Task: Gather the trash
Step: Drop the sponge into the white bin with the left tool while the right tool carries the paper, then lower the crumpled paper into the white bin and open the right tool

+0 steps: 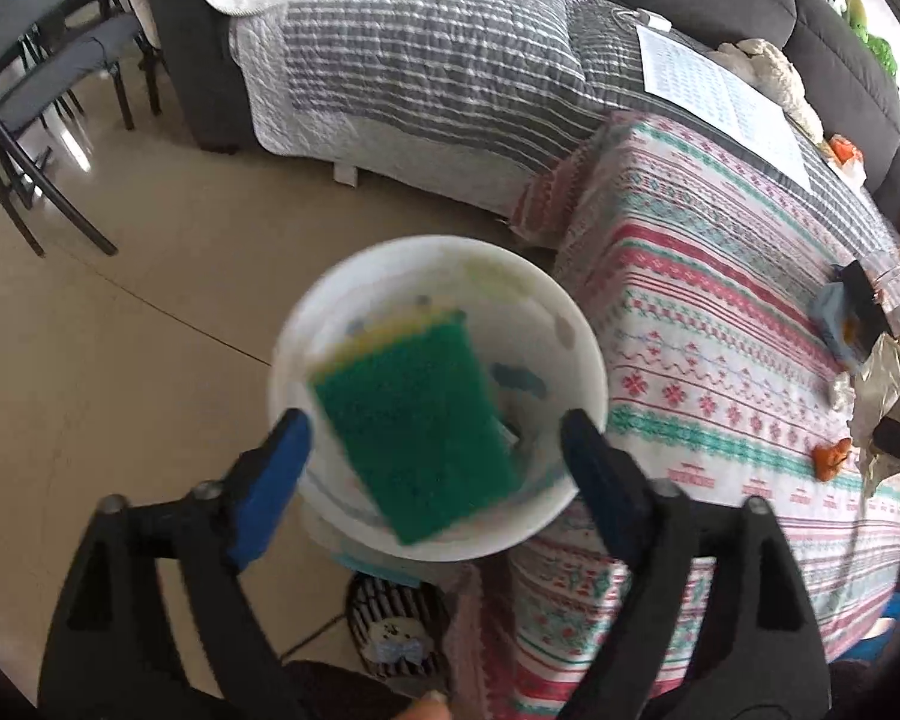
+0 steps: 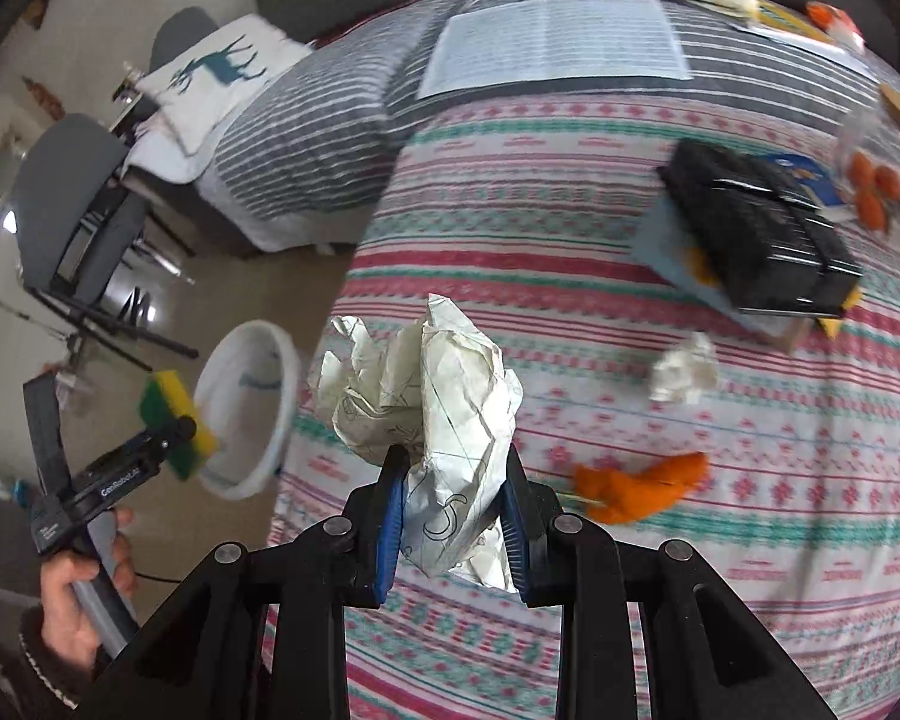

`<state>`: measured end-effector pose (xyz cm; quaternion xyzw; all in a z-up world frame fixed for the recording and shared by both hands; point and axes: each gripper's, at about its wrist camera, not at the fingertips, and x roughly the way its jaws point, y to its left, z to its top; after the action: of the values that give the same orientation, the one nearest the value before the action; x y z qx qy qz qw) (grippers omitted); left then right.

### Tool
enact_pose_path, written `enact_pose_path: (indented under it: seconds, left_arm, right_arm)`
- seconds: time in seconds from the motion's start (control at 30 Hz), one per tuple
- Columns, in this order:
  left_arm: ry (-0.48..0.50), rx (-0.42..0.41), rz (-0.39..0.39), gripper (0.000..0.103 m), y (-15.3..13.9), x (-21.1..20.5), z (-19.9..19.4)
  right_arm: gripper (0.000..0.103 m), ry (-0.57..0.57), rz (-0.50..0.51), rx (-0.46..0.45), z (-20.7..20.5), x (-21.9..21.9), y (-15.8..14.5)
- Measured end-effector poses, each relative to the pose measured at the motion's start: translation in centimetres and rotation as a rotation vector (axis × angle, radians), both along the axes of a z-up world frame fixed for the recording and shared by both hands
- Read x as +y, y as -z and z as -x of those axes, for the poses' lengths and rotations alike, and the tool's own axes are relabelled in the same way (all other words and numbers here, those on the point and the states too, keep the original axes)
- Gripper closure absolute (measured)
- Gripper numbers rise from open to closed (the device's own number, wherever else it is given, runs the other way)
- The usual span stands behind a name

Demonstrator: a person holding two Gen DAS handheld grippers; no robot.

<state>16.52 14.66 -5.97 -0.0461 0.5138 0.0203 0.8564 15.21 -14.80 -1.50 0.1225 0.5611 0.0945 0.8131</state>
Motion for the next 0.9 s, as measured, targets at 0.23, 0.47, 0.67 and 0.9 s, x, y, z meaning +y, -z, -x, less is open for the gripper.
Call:
enact_pose_path:
  seconds: [0.23,0.47,0.67,0.9]
  left_arm:
    - [-0.037,-0.005,-0.131,0.005,-0.2,1.9,1.5]
    - [-0.090,0.000,-0.146,0.004,0.1,5.1,2.9]
    - [-0.138,0.003,-0.130,0.004,0.5,7.0,3.1]
    - [-0.147,0.011,-0.114,0.004,0.8,7.9,3.7]
  right_arm:
    - [0.074,-0.046,-0.010,0.008,-1.3,4.4,1.3]
    - [0.073,-0.111,-0.031,0.011,-2.6,9.9,3.1]
    - [0.073,-0.134,-0.073,-0.005,-3.2,13.7,4.1]
    - [0.073,-0.153,-0.097,-0.032,-4.2,15.9,4.7]
